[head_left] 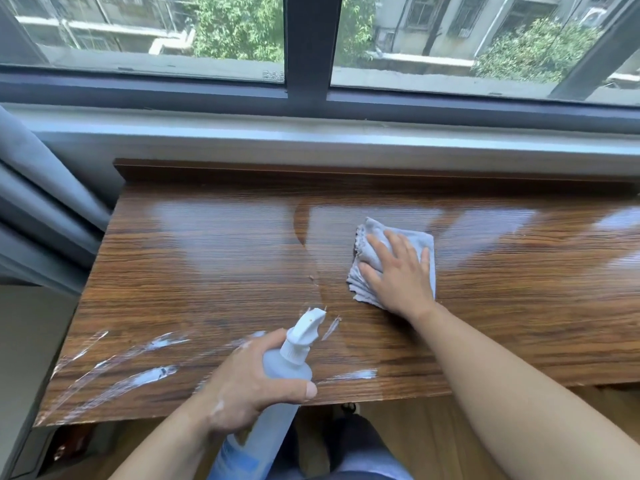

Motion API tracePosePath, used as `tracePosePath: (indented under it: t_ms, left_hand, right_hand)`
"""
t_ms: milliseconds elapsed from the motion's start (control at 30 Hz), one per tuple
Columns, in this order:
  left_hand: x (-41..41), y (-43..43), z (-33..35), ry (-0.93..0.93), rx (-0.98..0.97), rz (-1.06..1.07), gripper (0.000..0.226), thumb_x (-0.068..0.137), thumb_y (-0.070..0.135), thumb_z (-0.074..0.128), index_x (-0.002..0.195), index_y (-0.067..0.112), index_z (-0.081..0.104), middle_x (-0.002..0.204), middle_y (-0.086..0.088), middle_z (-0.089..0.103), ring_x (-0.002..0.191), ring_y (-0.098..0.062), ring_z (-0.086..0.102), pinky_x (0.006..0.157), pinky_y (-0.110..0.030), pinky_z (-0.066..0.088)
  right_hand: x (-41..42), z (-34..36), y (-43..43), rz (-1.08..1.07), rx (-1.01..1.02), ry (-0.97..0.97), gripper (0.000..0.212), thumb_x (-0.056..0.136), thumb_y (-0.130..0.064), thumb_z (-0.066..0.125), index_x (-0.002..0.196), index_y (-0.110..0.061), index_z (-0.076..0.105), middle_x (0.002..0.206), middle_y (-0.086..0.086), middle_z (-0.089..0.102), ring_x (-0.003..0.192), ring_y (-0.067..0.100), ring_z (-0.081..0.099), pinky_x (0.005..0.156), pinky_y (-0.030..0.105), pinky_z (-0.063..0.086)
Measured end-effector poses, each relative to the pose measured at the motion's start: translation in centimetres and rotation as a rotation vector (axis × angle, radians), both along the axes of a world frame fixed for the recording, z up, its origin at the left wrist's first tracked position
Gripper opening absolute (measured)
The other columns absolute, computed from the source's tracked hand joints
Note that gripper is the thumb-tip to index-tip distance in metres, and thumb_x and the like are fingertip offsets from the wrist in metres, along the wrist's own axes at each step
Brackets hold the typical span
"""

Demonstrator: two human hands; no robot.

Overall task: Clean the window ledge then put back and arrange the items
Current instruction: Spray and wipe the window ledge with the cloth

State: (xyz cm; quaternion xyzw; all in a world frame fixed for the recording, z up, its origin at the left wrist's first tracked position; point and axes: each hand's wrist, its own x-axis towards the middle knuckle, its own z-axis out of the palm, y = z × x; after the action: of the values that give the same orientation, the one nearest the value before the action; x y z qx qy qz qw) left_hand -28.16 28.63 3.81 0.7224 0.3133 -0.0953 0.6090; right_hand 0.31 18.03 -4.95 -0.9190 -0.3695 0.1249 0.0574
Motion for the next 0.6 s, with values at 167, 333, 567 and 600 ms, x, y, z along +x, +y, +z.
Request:
tracePosePath:
  t_ms: [167, 333, 567, 600]
  left_hand:
    - [-1.0, 1.1, -0.6, -0.002, 0.037, -0.056, 0.074, 0.048, 0.064, 0.077, 0.113, 0.029, 0.07, 0.112, 0.0, 0.071, 0.104, -0.02, 0.064, 0.099, -0.04, 0.048]
    - [-2.4, 2.0, -0.5, -0.051, 0.013, -0.1, 0.067, 0.052, 0.061, 0.077, 0.116, 0.043, 0.068, 0.115, 0.014, 0.07, 0.105, -0.003, 0.063, 0.087, -0.012, 0.044]
    - [-3.8, 1.7, 0.1, -0.073, 0.021, -0.01, 0.065, 0.053, 0.059, 0.078, 0.117, 0.059, 0.062, 0.123, 0.023, 0.068, 0.114, 0.002, 0.059, 0.091, -0.01, 0.043]
    - [-3.8, 1.3, 0.1, -0.065, 0.017, 0.004, 0.065, 0.053, 0.06, 0.078, 0.116, 0.059, 0.063, 0.122, 0.022, 0.068, 0.113, 0.001, 0.06, 0.091, -0.012, 0.044]
  right_hand:
    - [-4.0, -0.5, -5.5, 0.043, -0.045, -0.014, 0.07, 0.089, -0.071, 0.021, 0.154, -0.045, 0.017, 0.167, -0.009, 0.005, 0.154, 0.017, -0.002, 0.12, 0.056, -0.005]
    - [-9.6, -0.6, -6.4, 0.173, -0.036, -0.023, 0.063, 0.092, -0.067, 0.025, 0.153, -0.048, 0.022, 0.166, -0.006, 0.011, 0.154, 0.02, 0.001, 0.12, 0.058, -0.005]
    - [-5.7, 0.0, 5.6, 0.072, -0.046, 0.045, 0.057, 0.1, -0.061, 0.033, 0.154, -0.046, 0.019, 0.167, -0.005, 0.002, 0.154, 0.02, -0.006, 0.119, 0.062, -0.004]
    - [-5.0, -0.2, 6.8, 0.045, -0.042, 0.054, 0.057, 0.1, -0.06, 0.033, 0.154, -0.046, 0.019, 0.167, -0.004, 0.003, 0.154, 0.021, -0.005, 0.118, 0.062, -0.003]
